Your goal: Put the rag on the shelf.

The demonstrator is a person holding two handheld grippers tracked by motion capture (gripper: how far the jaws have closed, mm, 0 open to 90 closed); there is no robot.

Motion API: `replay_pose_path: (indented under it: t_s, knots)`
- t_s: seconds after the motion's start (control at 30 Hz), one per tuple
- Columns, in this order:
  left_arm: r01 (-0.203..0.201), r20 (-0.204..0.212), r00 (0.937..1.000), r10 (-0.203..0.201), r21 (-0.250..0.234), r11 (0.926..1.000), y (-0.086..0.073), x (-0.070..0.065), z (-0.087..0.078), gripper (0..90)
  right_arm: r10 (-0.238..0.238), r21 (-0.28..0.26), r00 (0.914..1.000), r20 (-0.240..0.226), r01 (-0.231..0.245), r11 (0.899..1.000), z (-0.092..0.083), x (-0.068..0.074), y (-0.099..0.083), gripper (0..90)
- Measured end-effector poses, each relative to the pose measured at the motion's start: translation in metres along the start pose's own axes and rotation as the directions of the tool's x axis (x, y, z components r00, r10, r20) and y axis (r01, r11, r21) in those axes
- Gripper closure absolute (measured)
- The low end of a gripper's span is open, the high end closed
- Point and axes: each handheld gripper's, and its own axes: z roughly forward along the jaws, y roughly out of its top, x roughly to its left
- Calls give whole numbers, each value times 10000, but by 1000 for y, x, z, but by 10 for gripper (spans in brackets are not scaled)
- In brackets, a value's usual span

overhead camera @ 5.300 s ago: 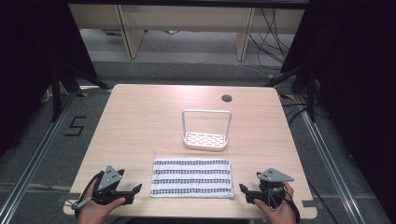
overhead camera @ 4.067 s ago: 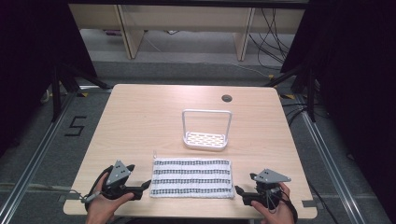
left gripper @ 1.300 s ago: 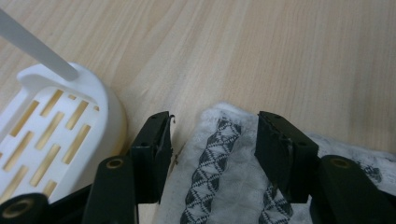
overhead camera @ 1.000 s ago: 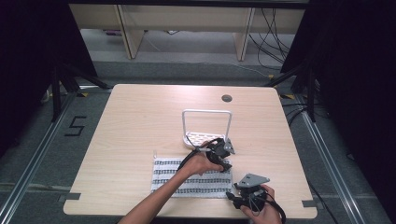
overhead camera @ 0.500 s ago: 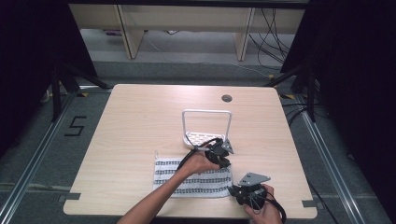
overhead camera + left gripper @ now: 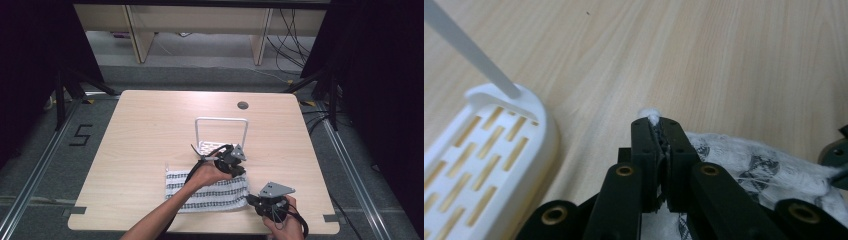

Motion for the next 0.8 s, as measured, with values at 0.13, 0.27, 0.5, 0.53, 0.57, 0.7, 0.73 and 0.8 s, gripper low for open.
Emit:
replay_pose_path:
  t_s: [0.13,0.27,0.5,0.53,0.57,0.7,0.73,0.8]
  knots:
    - [193,-252,9995,-206,-489,9986,2,2,-23,861,-207,-576,9995,226,220,9981,-10,6,8,869]
    - [265,-437,9986,-301,-815,9963,5,5,-44,861,-330,-887,9988,355,360,9954,-16,5,15,869]
    - [286,-904,9950,-414,-1386,9899,13,6,-80,861,-423,-1672,9987,269,462,9848,-33,0,38,871]
    - [373,-918,9944,-518,-1535,9874,13,6,-84,861,-387,-1758,9989,279,430,9835,-35,-1,40,871]
    - [464,-897,9941,-617,-1641,9854,13,7,-89,861,-369,-1876,9990,265,412,9814,-37,-2,44,871]
    - [852,-991,9893,-1070,-2021,9756,11,10,-108,861,-390,-2405,9974,602,524,9692,-46,-5,57,873]
    - [852,-991,9893,-1070,-2021,9756,11,10,-108,861,-390,-2405,9974,602,524,9692,-46,-5,57,873]
    - [990,-1015,9871,-1237,-2200,9705,11,10,-118,861,-483,-2550,9971,581,616,9650,-50,-8,65,873]
